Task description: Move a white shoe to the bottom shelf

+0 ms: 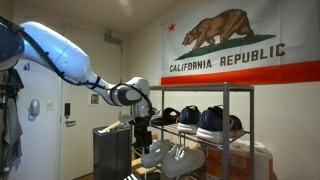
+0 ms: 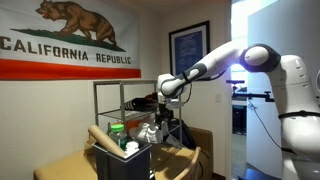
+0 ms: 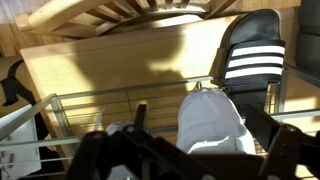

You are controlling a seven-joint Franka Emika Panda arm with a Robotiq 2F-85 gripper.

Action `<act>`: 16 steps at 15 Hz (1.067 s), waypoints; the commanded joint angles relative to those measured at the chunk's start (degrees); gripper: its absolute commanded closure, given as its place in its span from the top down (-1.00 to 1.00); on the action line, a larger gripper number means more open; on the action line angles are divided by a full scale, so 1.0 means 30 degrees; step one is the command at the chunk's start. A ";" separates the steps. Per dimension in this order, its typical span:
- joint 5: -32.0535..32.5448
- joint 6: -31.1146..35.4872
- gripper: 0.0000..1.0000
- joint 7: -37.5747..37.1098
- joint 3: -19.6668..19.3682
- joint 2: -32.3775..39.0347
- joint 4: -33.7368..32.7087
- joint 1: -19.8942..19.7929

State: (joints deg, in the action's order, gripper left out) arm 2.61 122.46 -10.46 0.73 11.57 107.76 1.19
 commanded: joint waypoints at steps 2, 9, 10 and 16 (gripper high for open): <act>-0.0776 0.0239 1.00 0.0911 -0.0051 0.1316 -0.1655 -0.0146; -0.0583 0.0534 1.00 0.0689 -0.0113 0.1780 -0.2903 -0.0082; -0.0463 0.0580 1.00 0.0568 -0.0161 0.1847 -0.2963 -0.0057; -0.0544 0.1091 1.00 0.0601 -0.0292 0.2626 -0.3296 -0.0136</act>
State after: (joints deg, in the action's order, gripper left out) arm 1.80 124.57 -10.09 0.17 17.43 99.86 1.02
